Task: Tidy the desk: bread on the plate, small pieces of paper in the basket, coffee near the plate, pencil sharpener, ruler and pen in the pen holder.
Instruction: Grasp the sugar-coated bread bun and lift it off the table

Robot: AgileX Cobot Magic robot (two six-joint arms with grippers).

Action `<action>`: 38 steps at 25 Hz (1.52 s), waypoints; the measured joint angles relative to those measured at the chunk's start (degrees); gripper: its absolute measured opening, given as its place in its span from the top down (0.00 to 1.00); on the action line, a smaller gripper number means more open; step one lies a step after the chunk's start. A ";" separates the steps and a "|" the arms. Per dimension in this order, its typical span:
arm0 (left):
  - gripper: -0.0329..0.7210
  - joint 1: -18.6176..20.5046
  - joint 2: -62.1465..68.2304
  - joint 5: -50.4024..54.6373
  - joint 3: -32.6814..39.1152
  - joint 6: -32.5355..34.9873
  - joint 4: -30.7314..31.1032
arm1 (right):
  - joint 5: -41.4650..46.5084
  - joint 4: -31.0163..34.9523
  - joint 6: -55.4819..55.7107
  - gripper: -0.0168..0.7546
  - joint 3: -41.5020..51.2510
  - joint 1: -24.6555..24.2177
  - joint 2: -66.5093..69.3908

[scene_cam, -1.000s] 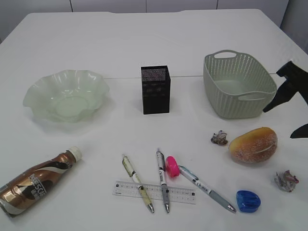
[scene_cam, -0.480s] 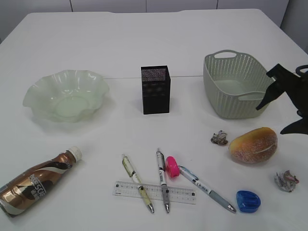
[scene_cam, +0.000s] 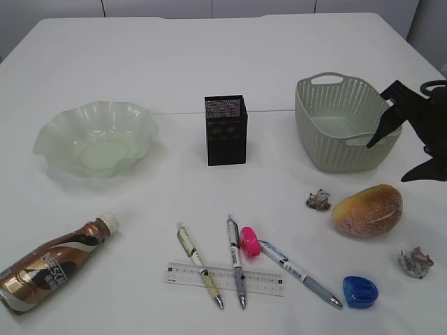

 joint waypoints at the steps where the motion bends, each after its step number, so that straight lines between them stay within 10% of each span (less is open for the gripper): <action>1: 0.62 0.00 0.00 0.00 0.00 0.00 0.00 | 0.72 0.28 0.00 0.25 0.00 0.00 0.11; 38: 0.62 0.00 0.00 0.00 0.00 -0.36 -0.24 | 2.51 0.53 7.63 0.24 0.00 0.00 6.20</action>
